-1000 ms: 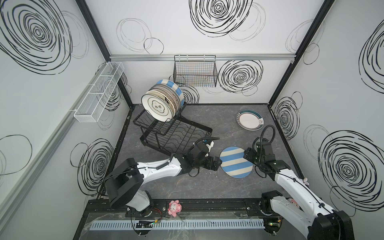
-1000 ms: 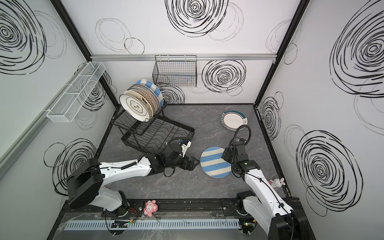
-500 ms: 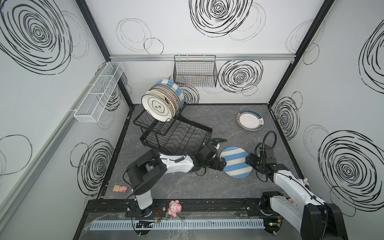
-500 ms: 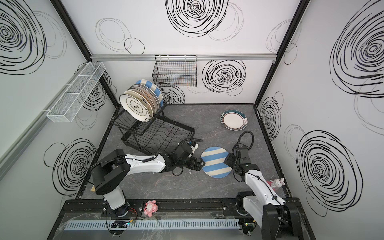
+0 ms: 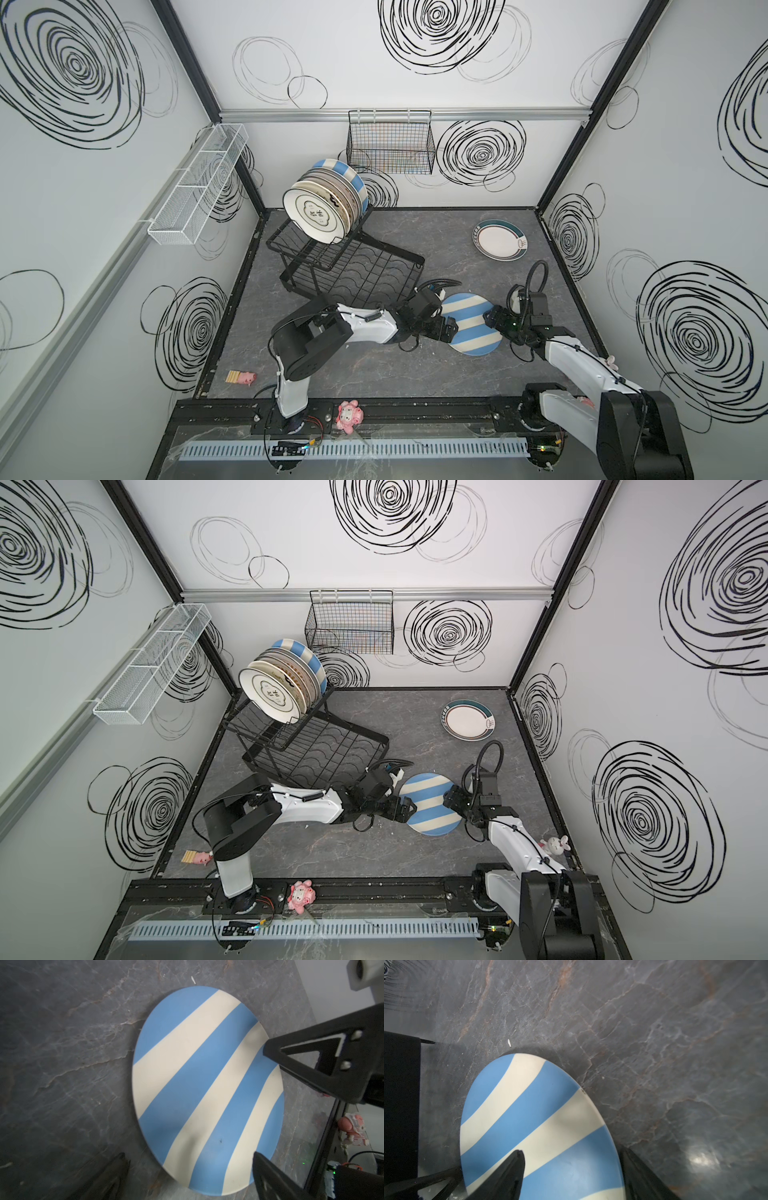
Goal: Load the plates into the dish rack
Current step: 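Push the striped plate with the left gripper toward the right gripper, pinch rim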
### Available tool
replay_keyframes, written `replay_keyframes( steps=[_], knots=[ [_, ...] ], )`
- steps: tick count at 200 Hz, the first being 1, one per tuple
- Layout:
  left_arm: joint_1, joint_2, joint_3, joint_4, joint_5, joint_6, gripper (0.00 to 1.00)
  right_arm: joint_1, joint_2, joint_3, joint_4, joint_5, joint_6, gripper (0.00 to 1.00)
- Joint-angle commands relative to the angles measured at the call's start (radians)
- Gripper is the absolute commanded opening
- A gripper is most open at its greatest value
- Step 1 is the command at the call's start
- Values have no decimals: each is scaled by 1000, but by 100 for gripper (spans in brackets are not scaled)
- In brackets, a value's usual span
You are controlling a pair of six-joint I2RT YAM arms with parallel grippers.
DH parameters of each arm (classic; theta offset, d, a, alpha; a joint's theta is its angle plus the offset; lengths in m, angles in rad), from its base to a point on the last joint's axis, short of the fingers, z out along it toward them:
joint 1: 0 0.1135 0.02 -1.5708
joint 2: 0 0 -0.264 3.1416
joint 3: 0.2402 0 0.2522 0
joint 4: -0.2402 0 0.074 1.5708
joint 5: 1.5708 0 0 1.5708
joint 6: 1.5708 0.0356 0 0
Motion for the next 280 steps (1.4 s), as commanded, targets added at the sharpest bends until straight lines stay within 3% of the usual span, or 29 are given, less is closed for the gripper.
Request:
replay_keyframes(
  steps=[1, 37, 85, 132, 153, 231, 280],
  knots=[
    [-3, 35, 39, 42, 17, 45, 96, -6, 4, -17, -60, -46, -3, 77],
    [-3, 62, 73, 20, 19, 74, 96, -26, -25, -36, -57, -99, -3, 74],
    [-1, 84, 75, 41, 50, 68, 96, -65, -104, -24, -40, -266, 4, 65],
    [-5, 92, 81, 51, 65, 62, 96, -116, -246, -83, 103, -436, 130, 50],
    [-7, 87, 82, 51, 69, 59, 96, -118, -299, -113, 127, -420, 136, 44],
    [-8, 62, 88, 35, 62, 55, 96, -120, -305, -25, -60, -294, 11, 29],
    [-10, 10, 71, 31, 57, 43, 96, -121, -316, 16, -104, -287, -9, 19]
  ],
)
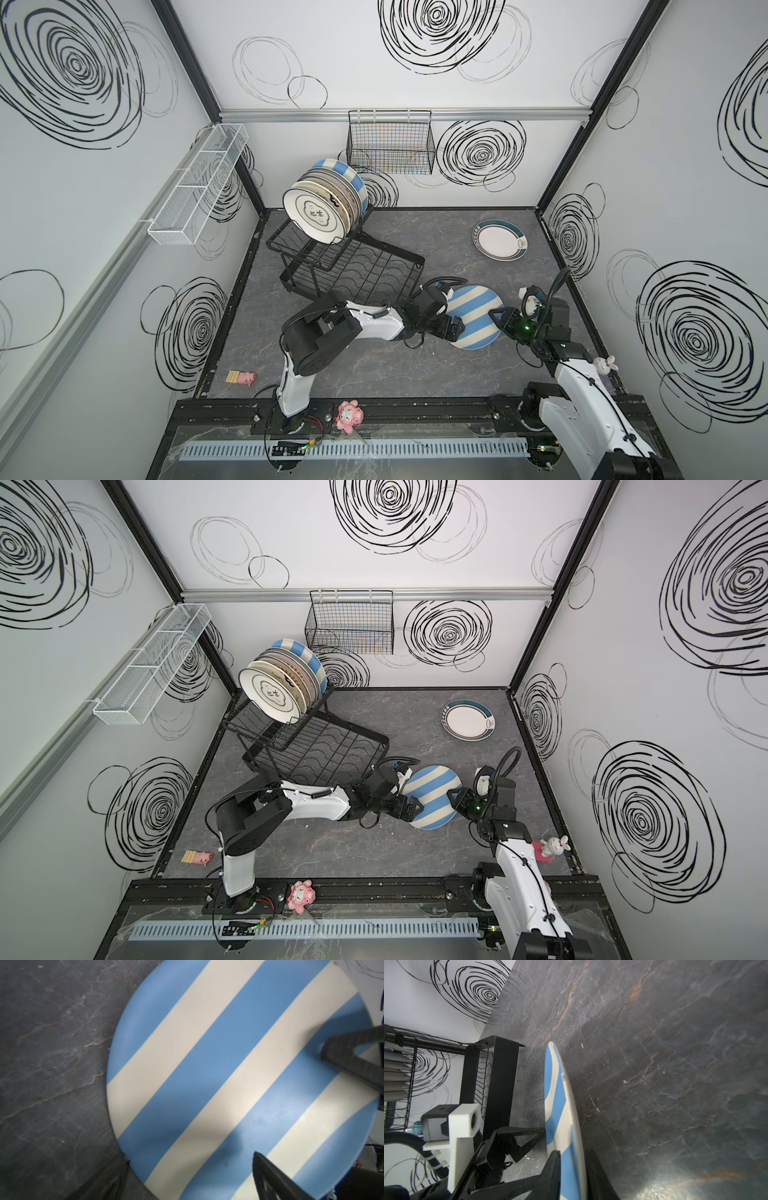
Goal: Load the plates into the dish rack
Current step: 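Push the striped plate with the left gripper toward the right gripper, pinch rim, then lift the striped plate upright with the right gripper while the left gripper draws back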
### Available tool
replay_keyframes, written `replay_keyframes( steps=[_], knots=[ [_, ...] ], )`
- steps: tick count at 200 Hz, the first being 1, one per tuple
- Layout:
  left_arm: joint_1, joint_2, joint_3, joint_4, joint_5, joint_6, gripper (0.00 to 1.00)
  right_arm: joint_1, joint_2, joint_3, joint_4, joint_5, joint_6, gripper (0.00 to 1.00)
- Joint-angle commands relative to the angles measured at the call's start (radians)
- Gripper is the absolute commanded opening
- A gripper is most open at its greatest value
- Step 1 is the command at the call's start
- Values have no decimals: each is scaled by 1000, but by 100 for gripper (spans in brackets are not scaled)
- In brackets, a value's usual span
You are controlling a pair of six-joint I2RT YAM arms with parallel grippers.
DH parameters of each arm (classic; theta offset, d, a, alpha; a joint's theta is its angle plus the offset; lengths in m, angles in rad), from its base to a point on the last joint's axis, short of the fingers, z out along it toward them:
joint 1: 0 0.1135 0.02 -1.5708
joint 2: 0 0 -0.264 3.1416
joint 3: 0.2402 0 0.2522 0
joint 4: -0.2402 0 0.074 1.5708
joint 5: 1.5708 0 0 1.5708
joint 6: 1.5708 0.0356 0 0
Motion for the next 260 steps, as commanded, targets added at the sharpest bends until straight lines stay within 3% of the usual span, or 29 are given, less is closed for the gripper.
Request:
replay_keyframes(
  steps=[1, 59, 131, 152, 170, 201, 233, 260],
  knots=[
    [-8, -49, 9, 16, 12, -9, 96, 2, -16, 38, -35, 13, -30, 19],
    [4, -165, -2, -66, -16, -11, 96, 1, -17, 179, -128, 58, -105, 0],
    [76, -557, -78, -324, -62, 25, 96, 7, 55, 479, -121, 17, -226, 0],
    [161, -725, -122, -419, -72, 13, 96, 62, 38, 510, 36, -9, -194, 0],
    [227, -858, -127, -531, -93, 26, 96, 174, 39, 561, 114, 104, -167, 0],
    [362, -1020, -70, -750, -134, 59, 96, 409, 170, 719, 170, 228, -237, 0],
    [602, -1114, -20, -895, -85, 133, 96, 615, 305, 921, 200, 346, -353, 0],
    [795, -1129, 24, -997, -45, 207, 96, 691, 411, 1057, 241, 300, -446, 0]
  ],
)
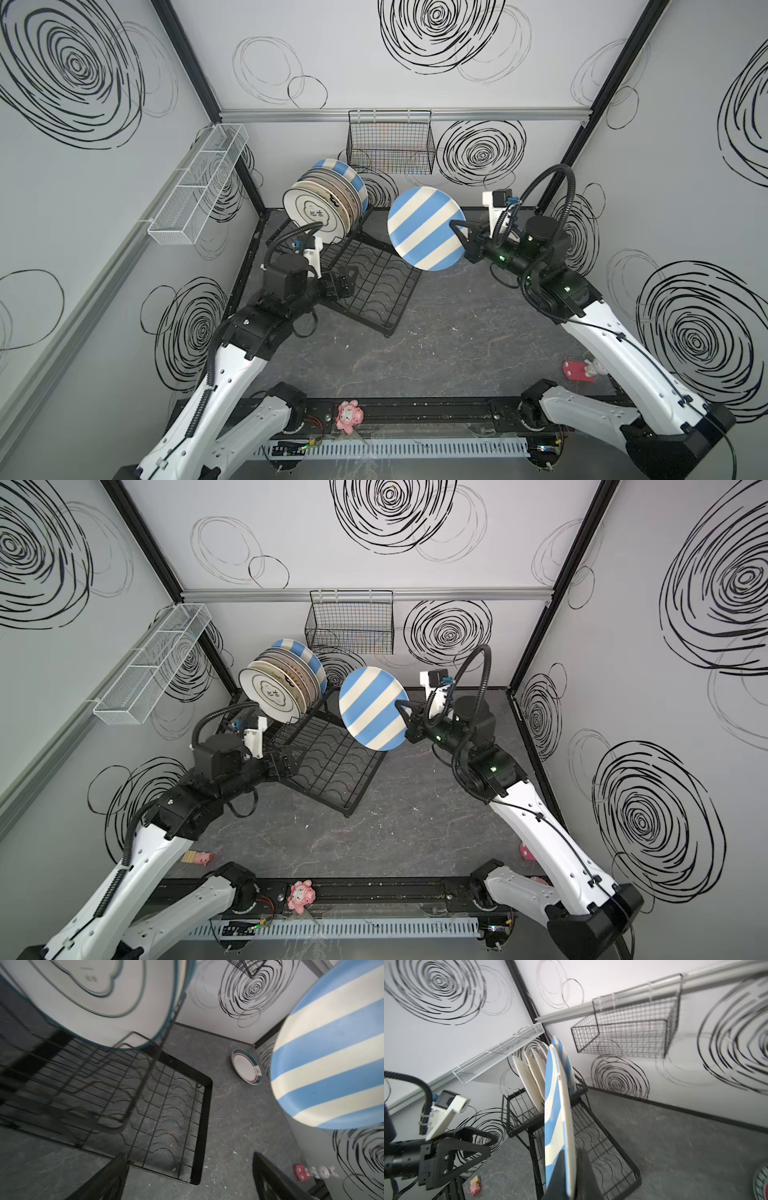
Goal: Load the plates into the dish rack
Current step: 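Lift the striped plate upright with the right gripper while the left gripper draws back, then carry the striped plate with the right gripper into the rack slot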
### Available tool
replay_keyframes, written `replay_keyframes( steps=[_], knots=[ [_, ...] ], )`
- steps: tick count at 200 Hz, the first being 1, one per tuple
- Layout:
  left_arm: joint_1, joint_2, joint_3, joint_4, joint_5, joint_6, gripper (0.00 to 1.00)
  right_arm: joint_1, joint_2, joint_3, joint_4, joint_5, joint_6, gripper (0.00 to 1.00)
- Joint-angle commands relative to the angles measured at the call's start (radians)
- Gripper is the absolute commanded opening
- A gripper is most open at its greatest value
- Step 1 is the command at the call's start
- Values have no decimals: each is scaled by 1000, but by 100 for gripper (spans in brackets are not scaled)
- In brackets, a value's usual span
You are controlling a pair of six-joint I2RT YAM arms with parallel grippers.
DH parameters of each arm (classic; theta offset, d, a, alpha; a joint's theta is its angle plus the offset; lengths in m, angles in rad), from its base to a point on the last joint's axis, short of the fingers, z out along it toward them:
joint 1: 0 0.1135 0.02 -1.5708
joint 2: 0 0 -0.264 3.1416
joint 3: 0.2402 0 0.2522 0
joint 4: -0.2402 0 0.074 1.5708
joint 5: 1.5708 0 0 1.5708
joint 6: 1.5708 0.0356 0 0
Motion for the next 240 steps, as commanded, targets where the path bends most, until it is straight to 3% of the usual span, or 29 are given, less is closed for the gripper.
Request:
replay_keyframes(
  steps=[1, 52, 78, 105, 240],
  knots=[
    [131, -12, 51, -142, 46, 100, 96, 53, 55, 128, 119, 13, -120, 0],
    [442, -22, -26, -166, 241, 184, 96, 226, 258, 311, 205, 37, -276, 0],
    [478, -41, -98, -121, 221, 166, 96, 302, 369, 410, 196, 99, -386, 0],
    [542, -56, -194, -34, 321, 113, 96, 342, 450, 456, 237, 143, -460, 0],
    [558, -67, -265, 15, 315, 119, 96, 360, 674, 603, 285, 192, -538, 0]
  ],
)
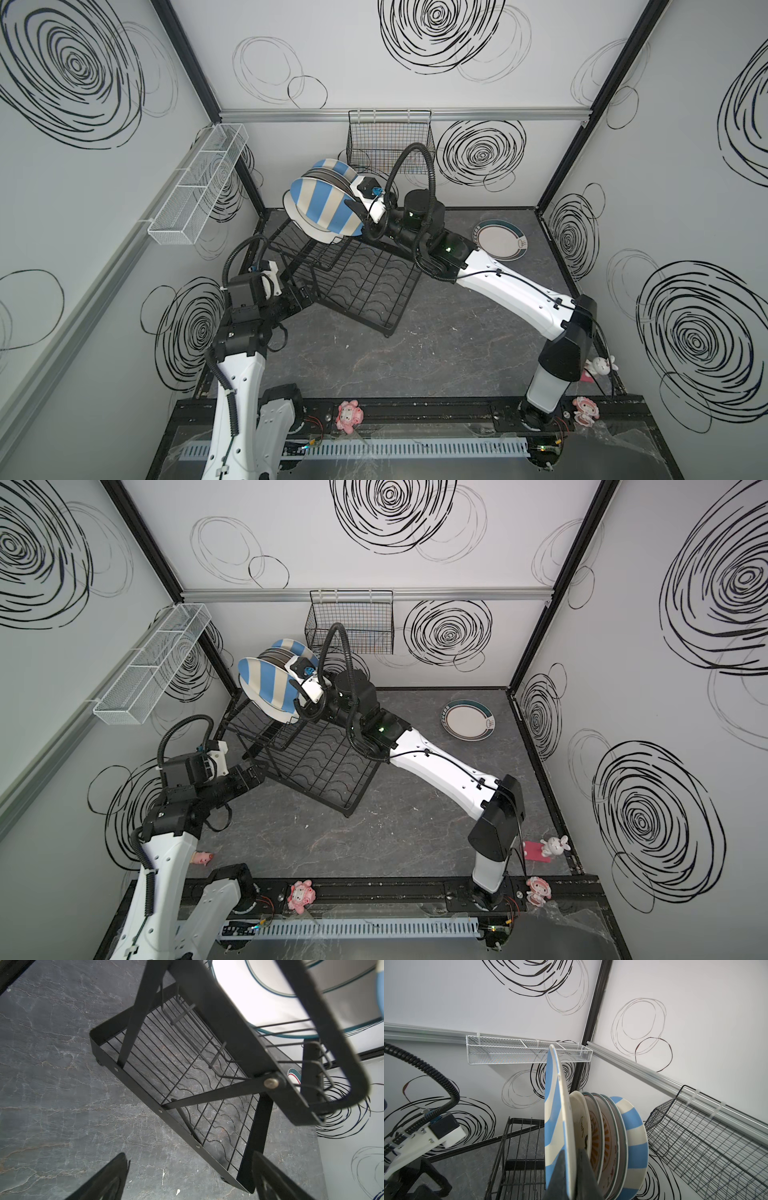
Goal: Load the plates into the dish rack
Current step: 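Carry the striped plate with the right gripper into the rack slot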
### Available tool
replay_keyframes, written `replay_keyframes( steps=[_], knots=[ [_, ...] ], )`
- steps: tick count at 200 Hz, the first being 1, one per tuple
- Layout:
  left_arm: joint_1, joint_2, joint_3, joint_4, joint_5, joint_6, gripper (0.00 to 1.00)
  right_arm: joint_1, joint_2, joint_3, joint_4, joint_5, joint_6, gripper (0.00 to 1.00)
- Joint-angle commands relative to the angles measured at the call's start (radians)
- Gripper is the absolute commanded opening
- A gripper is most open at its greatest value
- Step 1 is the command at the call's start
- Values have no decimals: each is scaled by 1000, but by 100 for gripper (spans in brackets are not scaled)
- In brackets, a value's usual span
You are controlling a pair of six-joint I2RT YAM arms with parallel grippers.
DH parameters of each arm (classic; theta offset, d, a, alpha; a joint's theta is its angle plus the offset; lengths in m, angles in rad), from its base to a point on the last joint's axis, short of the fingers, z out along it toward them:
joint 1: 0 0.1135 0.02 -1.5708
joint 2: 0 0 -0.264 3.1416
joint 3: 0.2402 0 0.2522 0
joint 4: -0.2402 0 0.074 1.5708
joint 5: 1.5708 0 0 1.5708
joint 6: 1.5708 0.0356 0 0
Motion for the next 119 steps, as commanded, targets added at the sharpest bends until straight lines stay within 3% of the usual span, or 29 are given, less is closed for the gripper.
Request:
replay_keyframes(
  steps=[1, 119],
  knots=[
    [8, -7, -8, 38, 11, 15, 96, 5, 13, 49, 77, 8, -20, 0],
    [11, -7, -25, 43, 7, 26, 96, 6, 106, 93, 95, 36, 9, 0]
  ],
)
